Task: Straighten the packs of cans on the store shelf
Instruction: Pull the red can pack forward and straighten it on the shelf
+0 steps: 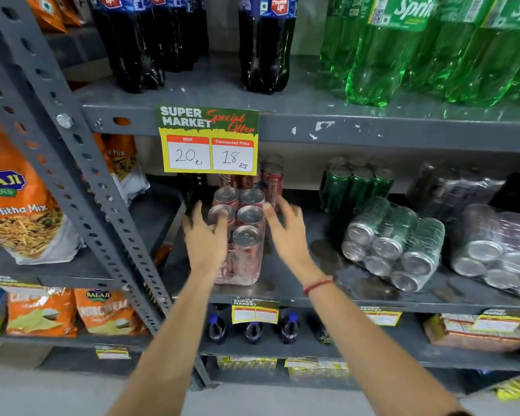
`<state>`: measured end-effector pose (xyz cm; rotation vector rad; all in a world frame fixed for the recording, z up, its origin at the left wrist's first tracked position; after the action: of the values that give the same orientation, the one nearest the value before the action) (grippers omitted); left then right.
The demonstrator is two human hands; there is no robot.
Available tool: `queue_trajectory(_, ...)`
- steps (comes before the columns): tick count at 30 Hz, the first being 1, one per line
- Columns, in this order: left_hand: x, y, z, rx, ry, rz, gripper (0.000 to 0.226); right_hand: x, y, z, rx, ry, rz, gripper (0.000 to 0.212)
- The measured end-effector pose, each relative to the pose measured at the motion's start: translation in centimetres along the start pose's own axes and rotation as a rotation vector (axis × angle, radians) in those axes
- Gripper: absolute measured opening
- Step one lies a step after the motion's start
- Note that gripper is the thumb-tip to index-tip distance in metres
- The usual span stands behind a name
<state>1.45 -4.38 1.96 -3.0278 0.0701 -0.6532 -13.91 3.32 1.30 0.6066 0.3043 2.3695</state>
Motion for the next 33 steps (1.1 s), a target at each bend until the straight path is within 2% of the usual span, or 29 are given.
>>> queue_trajectory(2, -0.7, -3.6, 1.1, 0.03, -0.026, -0.042, 0.081, -0.8, 4.4, -0.3, 0.089, -0.056, 0.122, 0.056)
queue_trajectory(5, -3.6, -5.6, 2.2, 0.13, -0.015, 0.009, 0.106, -3.9, 7.8, -0.4, 0.082, -0.152, 0.505, 0.069)
queue_trajectory(7, -4.6, -5.2, 2.4, 0.179, -0.004, -0.006, 0.115, -5.5, 8.4, -0.8, 0.107, -0.299, 0.725, 0.068)
queue_trajectory(9, -5.2, -4.4, 2.6, 0.214, 0.03, -0.029, 0.119, -6.1, 8.6, -1.2, 0.142, -0.424, 0.794, 0.065)
queue_trajectory(11, -5.1, -3.7, 3.0, 0.218, 0.049, -0.056, 0.117, -6.0, 8.4, -1.0, 0.176, -0.501, 0.756, 0.065)
queue_trajectory(13, -4.7, -2.3, 3.5, 0.176, 0.023, -0.014, 0.112, -5.4, 8.1, -1.4, 0.179, -0.575, 0.677, 0.069)
queue_trajectory(16, -3.8, 0.5, 3.8, 0.082, 0.014, 0.177, 0.11, -3.5, 7.3, -2.0, 0.118, -0.668, 0.539, 0.073)
queue_trajectory(21, -3.4, 4.5, 2.9, -0.007, 0.309, 0.531, 0.116, -0.6, 4.6, -1.7, 0.025, -0.798, 0.353, 0.08)
queue_trajectory(25, -3.5, 6.4, 1.8, -0.133, 0.493, 0.735, 0.118, -0.5, 1.2, -1.4, -0.066, -0.764, 0.238, 0.086)
queue_trajectory(30, -4.2, 6.7, 1.0, -0.195, 0.541, 0.812, 0.11, -0.9, -0.6, -0.9, -0.174, -0.762, 0.134, 0.085)
queue_trajectory(33, -4.2, 6.7, 1.5, -0.2, 0.568, 0.736, 0.109, -1.0, -0.5, -1.0, -0.16, -0.757, 0.138, 0.085)
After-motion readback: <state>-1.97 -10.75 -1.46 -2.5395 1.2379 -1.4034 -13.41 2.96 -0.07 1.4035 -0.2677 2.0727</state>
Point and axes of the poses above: each hand's wrist, its own y-axis towards the middle knuckle, its own x-axis out of the back of the hand, z = x × y, the point moved 6 cm from there along y, towards the middle knuckle, and after that the axes turned 12 degrees about x, right-handed, at the moved point
